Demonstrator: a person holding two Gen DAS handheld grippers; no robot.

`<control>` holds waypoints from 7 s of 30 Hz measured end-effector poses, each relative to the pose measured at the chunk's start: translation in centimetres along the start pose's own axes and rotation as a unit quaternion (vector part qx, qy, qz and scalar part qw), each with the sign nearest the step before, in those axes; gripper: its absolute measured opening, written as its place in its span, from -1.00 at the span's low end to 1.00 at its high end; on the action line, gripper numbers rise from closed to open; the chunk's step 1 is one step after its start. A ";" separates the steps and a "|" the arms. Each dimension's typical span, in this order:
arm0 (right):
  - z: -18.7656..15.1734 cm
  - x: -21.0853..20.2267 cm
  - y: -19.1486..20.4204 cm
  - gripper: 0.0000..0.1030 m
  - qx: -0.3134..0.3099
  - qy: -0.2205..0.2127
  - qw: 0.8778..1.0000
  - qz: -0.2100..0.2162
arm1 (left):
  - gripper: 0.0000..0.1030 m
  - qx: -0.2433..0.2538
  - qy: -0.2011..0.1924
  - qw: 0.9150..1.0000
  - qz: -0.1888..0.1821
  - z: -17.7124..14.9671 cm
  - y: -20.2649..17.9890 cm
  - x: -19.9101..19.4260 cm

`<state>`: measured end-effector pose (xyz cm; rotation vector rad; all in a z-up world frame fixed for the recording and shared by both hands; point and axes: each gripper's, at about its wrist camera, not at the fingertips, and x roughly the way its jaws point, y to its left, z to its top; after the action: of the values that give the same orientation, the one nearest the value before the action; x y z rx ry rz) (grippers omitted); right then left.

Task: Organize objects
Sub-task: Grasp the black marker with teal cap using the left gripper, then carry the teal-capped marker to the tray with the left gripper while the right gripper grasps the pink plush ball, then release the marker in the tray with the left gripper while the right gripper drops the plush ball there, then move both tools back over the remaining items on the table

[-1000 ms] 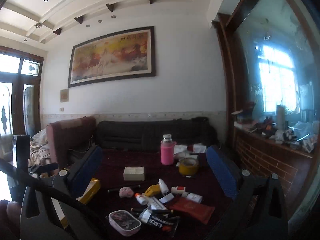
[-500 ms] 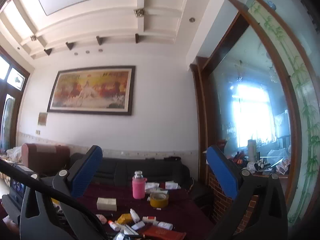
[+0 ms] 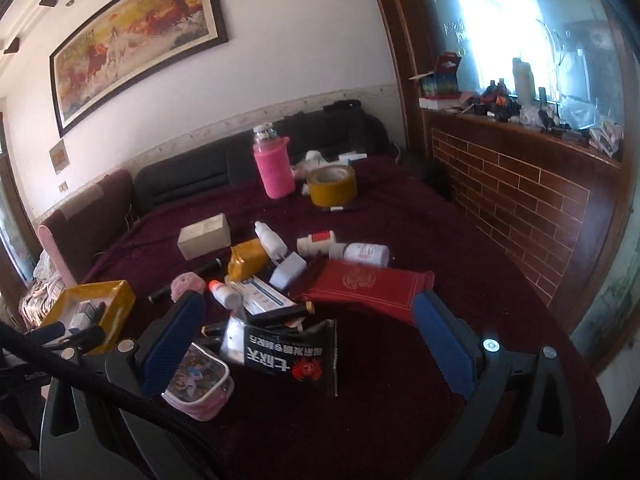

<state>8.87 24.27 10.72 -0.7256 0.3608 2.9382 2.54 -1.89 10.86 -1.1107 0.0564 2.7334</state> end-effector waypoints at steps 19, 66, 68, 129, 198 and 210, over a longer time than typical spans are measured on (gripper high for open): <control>-1.3 3.7 -3.7 1.00 0.013 0.046 0.999 0.005 | 0.09 0.122 0.094 0.988 0.025 9.7 2.2 15.3; -2.4 5.9 -2.6 1.00 -0.010 0.107 0.994 -0.021 | -0.77 0.023 0.024 0.996 -0.083 3.3 4.2 2.9; -1.9 5.2 -1.5 1.00 -0.025 0.121 0.992 -0.003 | -0.77 0.008 0.016 0.996 -0.091 2.7 5.7 1.4; 2.5 15.3 26.7 -0.56 -0.094 0.324 0.915 0.223 | -0.77 -0.090 0.018 0.996 0.015 0.5 23.8 1.9; 8.3 -3.7 -7.3 0.48 -0.153 0.032 0.975 -0.158 | 0.55 0.023 0.019 0.999 -0.040 -1.4 -0.3 -1.9; 3.0 4.6 -5.2 0.48 0.008 0.186 0.975 0.122 | 0.55 -0.029 0.084 0.994 -0.065 -3.6 -0.3 0.6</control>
<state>4.21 30.18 10.02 -1.3237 0.5364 3.0032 4.66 -1.89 7.82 -1.3095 -0.0695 2.5384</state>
